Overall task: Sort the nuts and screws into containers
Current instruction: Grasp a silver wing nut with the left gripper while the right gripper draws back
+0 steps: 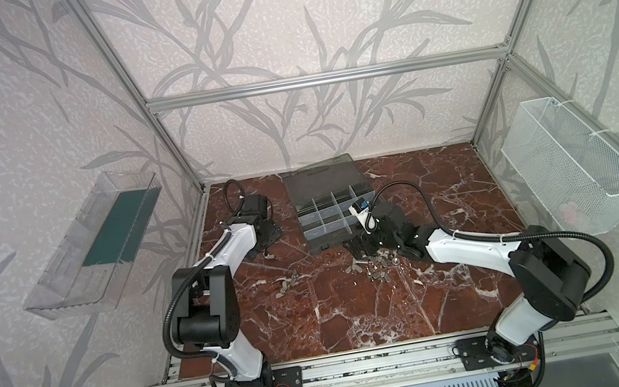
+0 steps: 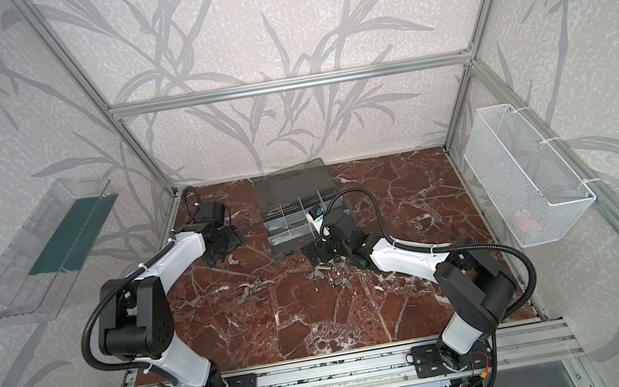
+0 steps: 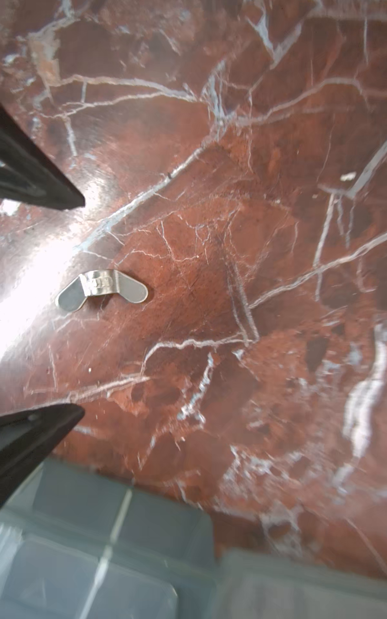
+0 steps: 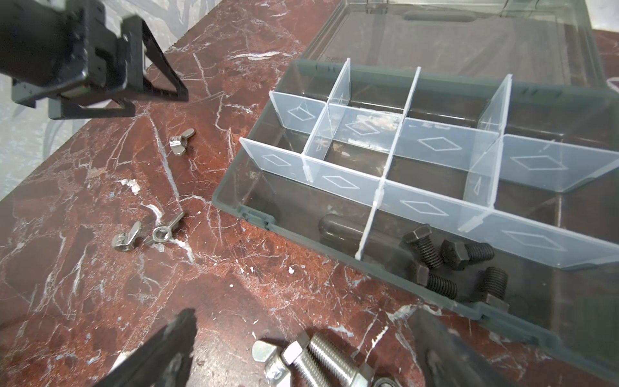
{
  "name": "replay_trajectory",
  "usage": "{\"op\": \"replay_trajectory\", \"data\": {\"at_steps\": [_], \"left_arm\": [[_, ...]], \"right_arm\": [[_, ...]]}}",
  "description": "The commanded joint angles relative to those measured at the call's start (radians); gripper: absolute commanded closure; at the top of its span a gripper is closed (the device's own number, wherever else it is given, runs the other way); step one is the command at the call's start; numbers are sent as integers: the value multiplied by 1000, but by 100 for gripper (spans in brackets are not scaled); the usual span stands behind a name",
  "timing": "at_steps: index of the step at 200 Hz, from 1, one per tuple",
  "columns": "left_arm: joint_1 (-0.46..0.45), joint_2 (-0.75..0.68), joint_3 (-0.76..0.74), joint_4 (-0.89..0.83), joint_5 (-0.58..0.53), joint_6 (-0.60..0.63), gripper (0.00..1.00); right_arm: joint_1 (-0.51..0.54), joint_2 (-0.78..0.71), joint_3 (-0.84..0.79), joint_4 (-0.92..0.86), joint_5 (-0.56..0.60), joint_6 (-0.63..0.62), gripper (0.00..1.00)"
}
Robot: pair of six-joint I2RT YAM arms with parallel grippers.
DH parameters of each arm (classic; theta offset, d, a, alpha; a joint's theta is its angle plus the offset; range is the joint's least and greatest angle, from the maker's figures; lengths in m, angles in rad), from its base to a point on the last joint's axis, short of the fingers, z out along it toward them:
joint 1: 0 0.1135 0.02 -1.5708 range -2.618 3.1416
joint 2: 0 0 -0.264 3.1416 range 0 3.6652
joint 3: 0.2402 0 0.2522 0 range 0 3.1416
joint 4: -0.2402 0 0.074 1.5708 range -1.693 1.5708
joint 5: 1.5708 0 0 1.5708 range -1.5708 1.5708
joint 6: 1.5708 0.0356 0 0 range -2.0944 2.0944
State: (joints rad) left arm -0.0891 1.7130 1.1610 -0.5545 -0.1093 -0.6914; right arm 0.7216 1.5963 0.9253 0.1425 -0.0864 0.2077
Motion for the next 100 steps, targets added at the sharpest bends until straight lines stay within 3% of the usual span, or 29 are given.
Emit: {"op": "replay_trajectory", "data": {"at_steps": [1,100], "left_arm": [[17,44,41,-29,51,-5,15],[65,134,42,-17,120,-2,45]], "right_arm": [[11,10,-6,39,27,-20,1],[14,17,-6,28,97,-17,1]]}}
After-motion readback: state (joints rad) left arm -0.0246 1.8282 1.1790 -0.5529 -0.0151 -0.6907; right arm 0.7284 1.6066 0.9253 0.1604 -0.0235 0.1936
